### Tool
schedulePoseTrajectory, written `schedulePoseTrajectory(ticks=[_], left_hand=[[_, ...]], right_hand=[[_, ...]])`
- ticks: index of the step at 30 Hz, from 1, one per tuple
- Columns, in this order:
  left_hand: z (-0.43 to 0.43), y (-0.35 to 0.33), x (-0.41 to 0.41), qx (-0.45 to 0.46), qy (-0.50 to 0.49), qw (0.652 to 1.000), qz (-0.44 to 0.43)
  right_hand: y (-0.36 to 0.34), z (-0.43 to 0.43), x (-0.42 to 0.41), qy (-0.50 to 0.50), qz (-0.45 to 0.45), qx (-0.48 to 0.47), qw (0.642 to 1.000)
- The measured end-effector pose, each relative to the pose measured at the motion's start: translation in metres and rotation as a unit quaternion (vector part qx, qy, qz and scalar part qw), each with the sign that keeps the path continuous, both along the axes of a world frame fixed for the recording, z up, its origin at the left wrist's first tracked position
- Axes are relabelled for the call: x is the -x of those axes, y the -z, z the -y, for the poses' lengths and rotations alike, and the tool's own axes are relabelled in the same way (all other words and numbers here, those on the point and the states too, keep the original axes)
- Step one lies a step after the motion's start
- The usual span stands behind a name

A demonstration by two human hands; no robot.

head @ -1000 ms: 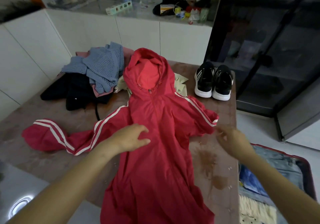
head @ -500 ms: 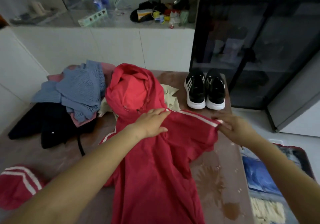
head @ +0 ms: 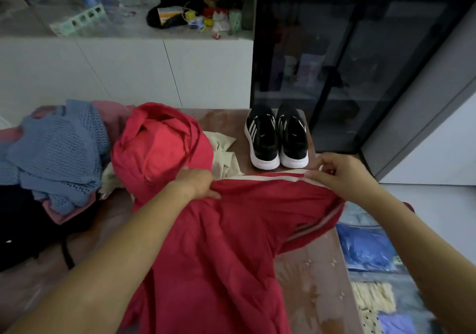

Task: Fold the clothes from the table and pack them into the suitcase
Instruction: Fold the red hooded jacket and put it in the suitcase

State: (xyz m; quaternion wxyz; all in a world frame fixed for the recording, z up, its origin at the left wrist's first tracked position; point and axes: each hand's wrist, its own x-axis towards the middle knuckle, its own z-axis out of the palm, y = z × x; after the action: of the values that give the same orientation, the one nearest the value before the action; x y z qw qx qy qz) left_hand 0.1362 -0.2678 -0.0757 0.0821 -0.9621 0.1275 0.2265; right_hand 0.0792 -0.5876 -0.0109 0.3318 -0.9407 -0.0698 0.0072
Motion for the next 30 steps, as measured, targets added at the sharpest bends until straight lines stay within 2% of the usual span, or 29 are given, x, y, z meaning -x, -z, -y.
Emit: schedulePoseTrajectory(ticks=[3, 6, 8, 11, 14, 15, 17, 19, 21, 25, 28, 30], left_hand=[[-0.036, -0.002, -0.001, -0.084, -0.043, 0.995, 0.033], [-0.056, 0.007, 0.005, -0.091, -0.059, 0.991, 0.084], [-0.057, 0.012, 0.012, -0.054, -0.043, 0.989, 0.128], [-0.05, 0.015, 0.019, 0.039, -0.039, 0.984, 0.167], [-0.041, 0.013, 0.02, 0.13, -0.064, 0.975, 0.168], [-0.038, 0.012, 0.021, 0.159, -0.076, 0.971, 0.16], [-0.033, 0.012, 0.021, 0.223, -0.108, 0.96, 0.13], [-0.028, 0.012, 0.02, 0.273, -0.131, 0.947, 0.106], [-0.023, 0.012, 0.018, 0.285, -0.137, 0.941, 0.119], [-0.005, 0.005, 0.013, 0.249, -0.156, 0.929, 0.224], [0.027, -0.006, 0.021, 0.312, -0.106, 0.907, 0.262], [0.057, -0.018, 0.033, 0.375, -0.029, 0.897, 0.234]], right_hand=[[0.025, -0.009, -0.011, 0.056, -0.031, 0.022, 0.998], [0.055, -0.012, -0.004, 0.136, -0.055, 0.033, 0.989], [0.075, -0.015, 0.013, 0.182, -0.111, 0.079, 0.974], [0.101, -0.026, 0.045, 0.185, -0.216, 0.153, 0.946], [0.112, -0.031, 0.053, 0.171, -0.209, 0.178, 0.946], [0.111, -0.027, 0.049, 0.173, -0.189, 0.151, 0.955], [0.101, -0.014, 0.036, 0.207, -0.148, 0.016, 0.967], [0.079, 0.004, 0.025, 0.26, -0.117, -0.165, 0.944], [0.053, 0.023, 0.015, 0.298, -0.1, -0.266, 0.911], [0.01, 0.038, 0.012, 0.297, -0.124, -0.292, 0.901], [-0.002, 0.028, 0.014, 0.286, -0.157, -0.286, 0.901], [-0.003, 0.018, 0.013, 0.277, -0.173, -0.303, 0.895]])
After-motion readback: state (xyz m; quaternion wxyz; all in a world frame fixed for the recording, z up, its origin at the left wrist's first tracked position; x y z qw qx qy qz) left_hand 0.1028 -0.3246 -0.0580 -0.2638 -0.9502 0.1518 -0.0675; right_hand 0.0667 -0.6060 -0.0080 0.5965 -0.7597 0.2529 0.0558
